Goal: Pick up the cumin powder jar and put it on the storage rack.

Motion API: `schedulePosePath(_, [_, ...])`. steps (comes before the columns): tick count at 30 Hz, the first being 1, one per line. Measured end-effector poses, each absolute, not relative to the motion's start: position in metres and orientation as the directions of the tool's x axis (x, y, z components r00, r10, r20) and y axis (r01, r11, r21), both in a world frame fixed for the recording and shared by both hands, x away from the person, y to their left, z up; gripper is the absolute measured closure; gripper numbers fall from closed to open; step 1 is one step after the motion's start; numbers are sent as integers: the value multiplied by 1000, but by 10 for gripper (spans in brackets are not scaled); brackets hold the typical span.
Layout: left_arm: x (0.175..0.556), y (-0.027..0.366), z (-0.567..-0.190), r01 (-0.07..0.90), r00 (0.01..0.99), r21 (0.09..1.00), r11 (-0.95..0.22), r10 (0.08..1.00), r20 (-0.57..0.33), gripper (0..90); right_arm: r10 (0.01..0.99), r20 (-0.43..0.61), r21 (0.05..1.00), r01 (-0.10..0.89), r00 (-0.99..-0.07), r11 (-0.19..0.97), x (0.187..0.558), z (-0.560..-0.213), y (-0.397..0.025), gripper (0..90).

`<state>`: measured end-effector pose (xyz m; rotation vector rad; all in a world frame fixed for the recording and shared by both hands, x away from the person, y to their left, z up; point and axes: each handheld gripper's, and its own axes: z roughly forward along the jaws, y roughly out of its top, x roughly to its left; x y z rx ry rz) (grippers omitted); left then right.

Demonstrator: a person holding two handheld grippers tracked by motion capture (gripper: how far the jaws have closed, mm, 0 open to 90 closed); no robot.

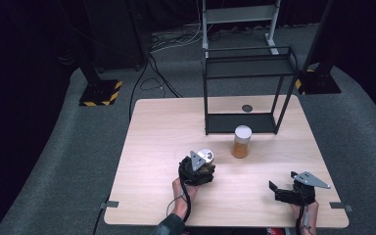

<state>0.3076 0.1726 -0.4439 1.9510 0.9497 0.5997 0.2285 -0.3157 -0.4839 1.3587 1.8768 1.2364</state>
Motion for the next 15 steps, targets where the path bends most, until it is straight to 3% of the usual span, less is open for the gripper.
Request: schedulePosePath(15, [307, 182, -430, 378, 614, 861, -339, 788, 40, 299, 923, 105, 884, 459, -371, 84, 229, -484, -316, 0])
